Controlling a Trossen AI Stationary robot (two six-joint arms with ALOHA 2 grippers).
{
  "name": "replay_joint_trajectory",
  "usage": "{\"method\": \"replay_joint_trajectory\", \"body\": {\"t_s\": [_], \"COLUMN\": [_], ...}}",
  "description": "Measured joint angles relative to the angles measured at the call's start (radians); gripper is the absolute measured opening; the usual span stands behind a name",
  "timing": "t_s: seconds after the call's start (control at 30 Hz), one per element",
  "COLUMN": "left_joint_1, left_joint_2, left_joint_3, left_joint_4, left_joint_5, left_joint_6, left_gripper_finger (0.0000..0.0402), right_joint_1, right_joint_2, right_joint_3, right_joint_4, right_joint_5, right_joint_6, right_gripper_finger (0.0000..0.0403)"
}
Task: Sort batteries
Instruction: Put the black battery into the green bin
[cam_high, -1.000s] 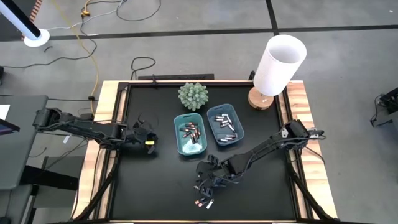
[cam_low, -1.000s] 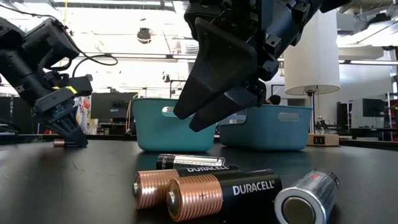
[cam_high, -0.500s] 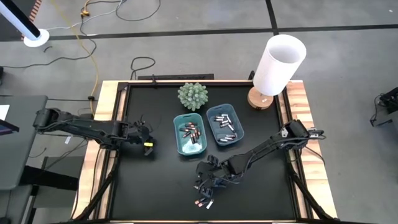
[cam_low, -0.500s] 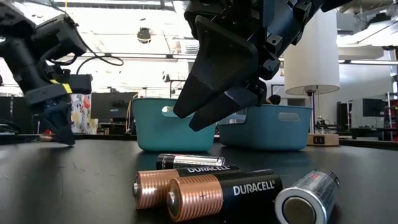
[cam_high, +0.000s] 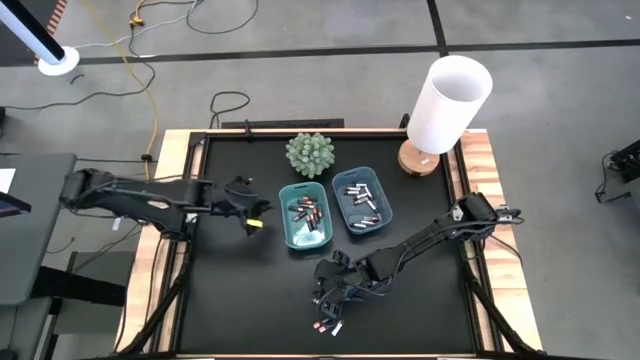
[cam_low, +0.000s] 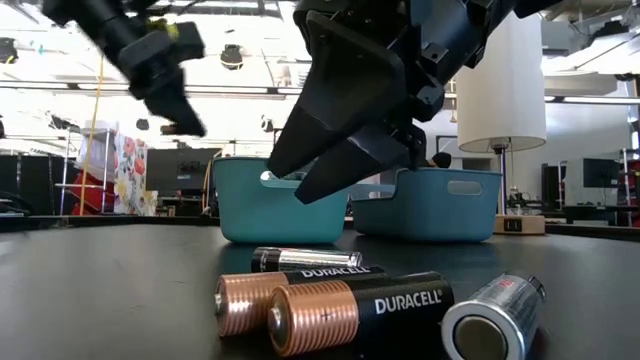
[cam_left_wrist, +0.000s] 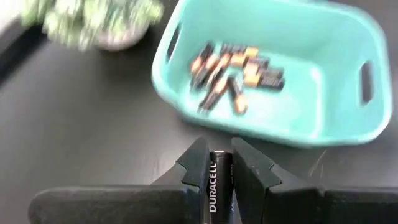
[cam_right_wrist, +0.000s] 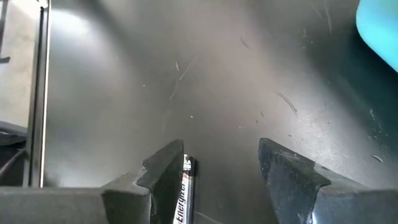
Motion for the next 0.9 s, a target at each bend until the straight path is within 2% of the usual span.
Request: {"method": "replay_joint_trajectory", "body": {"t_s": [0.13, 0.37, 0.57, 0.7, 0.9], "left_joint_1": [0.000, 0.000, 0.007, 0.007, 0.007], "left_joint_2": [0.161, 0.530, 0.791, 0.874, 0.869], "left_joint_3": [0.111, 0.287, 0.416, 0.459, 0.459], "left_joint_4": [0.036, 0.143, 0.147, 0.153, 0.159], "left_joint_5": [0.010, 0.025, 0.025, 0.021, 0.026], "left_joint_6": [0.100, 0.269, 0.296, 0.296, 0.294], "left_gripper_finger": [0.0044, 0.0044, 0.0056, 0.0060, 0.0081], "right_joint_1": [0.000, 0.000, 0.005, 0.008, 0.016], "right_joint_2": [0.000, 0.000, 0.000, 0.000, 0.000], "right_joint_3": [0.000, 0.000, 0.000, 0.000, 0.000], "right_joint_4": [0.013, 0.028, 0.058, 0.058, 0.058], "right_joint_5": [0.000, 0.000, 0.000, 0.000, 0.000], "right_joint_6": [0.000, 0.003, 0.003, 0.003, 0.002], "right_gripper_finger": [0.0226, 0.0226, 0.0226, 0.0226, 0.0226]}}
